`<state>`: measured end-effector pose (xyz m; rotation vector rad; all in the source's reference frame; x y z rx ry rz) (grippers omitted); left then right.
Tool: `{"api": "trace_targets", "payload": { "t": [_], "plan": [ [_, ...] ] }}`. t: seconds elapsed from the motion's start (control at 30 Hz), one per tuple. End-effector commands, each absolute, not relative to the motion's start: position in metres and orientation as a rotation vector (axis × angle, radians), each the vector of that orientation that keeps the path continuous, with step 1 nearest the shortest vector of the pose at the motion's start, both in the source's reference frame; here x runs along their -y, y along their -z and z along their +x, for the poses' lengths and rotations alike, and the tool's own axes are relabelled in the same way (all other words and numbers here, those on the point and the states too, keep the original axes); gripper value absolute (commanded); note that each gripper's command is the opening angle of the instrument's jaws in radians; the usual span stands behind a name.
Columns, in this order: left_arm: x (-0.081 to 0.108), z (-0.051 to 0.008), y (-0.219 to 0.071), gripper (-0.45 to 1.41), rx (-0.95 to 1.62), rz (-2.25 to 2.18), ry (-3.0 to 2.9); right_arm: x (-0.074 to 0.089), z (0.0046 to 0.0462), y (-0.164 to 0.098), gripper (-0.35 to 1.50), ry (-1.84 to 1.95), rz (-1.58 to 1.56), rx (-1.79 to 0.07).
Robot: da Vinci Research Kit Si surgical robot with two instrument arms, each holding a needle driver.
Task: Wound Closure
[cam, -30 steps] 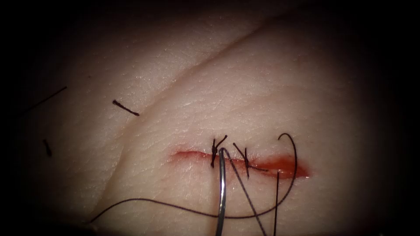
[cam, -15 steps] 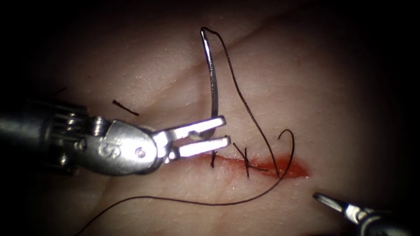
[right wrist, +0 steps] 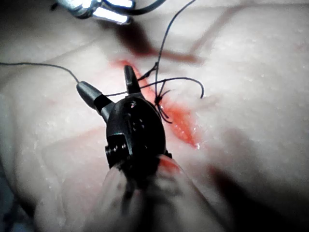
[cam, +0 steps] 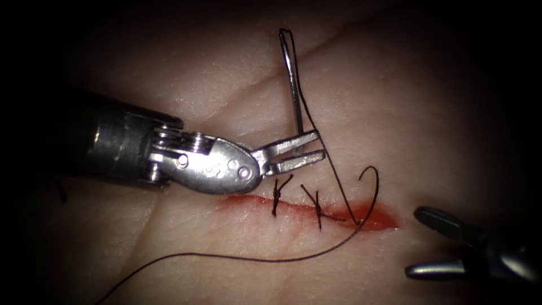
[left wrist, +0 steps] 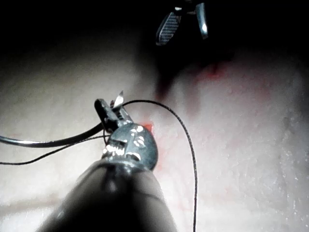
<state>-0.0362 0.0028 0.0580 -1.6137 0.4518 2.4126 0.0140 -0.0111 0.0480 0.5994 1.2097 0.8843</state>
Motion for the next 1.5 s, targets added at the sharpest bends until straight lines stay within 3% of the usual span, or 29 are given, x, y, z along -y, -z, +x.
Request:
{"api": "trace_targets", "payload": {
  "t": [0.03,0.2,0.53,0.6,0.73,1.03,1.5],
  "plan": [
    [-0.002,-0.037,-0.059,-0.45,-0.497,-1.584,-2.461,0.008,0.015,-0.049,1.21,-0.931,0.644,-1.193],
    [0.0,-0.0374,-0.06,-0.45,-0.587,-1.563,-2.554,0.003,0.016,-0.051,1.23,-1.006,0.753,-1.186],
    [0.003,-0.0388,-0.058,-0.45,-0.709,-1.684,-2.649,0.0,0.0232,-0.056,1.23,-0.986,0.947,-1.181],
    [0.003,-0.0387,-0.058,-0.45,-0.717,-1.686,-2.653,0.0,0.0241,-0.056,1.13,-0.973,0.973,-1.197],
    [0.003,-0.0388,-0.058,-0.45,-0.725,-1.687,-2.658,0.0,0.0249,-0.057,1.11,-0.96,0.985,-1.193],
    [0.003,-0.0392,-0.057,-0.45,-0.745,-1.688,-2.669,0.001,0.0254,-0.058,1.11,-0.955,0.983,-1.184],
    [0.004,-0.0393,-0.056,-0.45,-0.745,-1.688,-2.669,0.0,0.0223,-0.057,1.11,-0.955,0.986,-1.172]
  ]
}}
